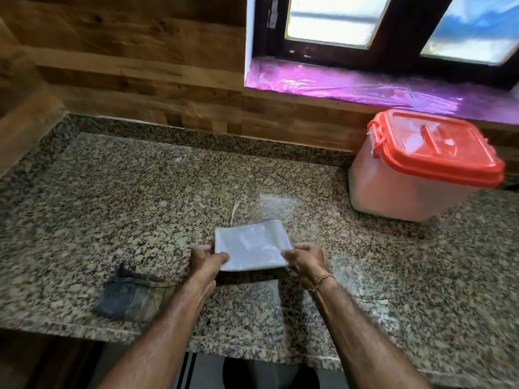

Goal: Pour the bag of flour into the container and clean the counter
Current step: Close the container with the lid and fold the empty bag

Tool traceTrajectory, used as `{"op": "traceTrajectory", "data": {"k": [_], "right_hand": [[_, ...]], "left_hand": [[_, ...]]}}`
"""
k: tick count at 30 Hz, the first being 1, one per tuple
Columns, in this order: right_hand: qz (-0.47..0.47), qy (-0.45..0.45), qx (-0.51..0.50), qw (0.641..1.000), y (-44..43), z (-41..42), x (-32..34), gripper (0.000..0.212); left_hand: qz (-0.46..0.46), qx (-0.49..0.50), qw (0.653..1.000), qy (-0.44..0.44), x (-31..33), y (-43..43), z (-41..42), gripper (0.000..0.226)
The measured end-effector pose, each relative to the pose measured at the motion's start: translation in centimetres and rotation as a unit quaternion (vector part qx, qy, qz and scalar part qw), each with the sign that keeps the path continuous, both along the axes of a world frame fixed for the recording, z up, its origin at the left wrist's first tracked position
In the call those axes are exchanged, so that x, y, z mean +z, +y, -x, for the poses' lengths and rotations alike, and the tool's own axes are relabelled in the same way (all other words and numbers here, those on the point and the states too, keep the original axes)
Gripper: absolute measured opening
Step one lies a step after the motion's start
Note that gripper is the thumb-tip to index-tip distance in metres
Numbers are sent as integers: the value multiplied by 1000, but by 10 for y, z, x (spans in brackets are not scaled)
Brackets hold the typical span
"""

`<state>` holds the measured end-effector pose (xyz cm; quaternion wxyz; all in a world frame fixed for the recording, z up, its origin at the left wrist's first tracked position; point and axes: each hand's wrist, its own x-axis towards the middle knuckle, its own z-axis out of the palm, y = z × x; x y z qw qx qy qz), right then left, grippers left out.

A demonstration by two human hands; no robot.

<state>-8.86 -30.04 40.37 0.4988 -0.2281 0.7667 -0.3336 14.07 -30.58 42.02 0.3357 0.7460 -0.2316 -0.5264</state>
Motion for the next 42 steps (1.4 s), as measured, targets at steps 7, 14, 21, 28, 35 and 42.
{"op": "traceTrajectory", "data": {"k": [7,14,21,28,35,42], "right_hand": [[3,68,96,993,33,2,2,12],[154,-50,163,973,30,-14,64,11],[208,-92,344,911,53,-115,91,19],[244,57,571,782,132,-249,76,23],[192,125,715,660,234,-382,39,28],[126,140,798,573,308,-478,-71,24]], "left_hand": [[-15,-13,993,119,-9,28,-4,28],[131,44,983,117,45,59,-25,15],[218,263,936,81,87,167,-115,25],[198,475,857,26,60,331,-200,20],[149,590,793,-6,-7,470,-271,17],[71,666,742,-19,-103,542,-344,23]]}}
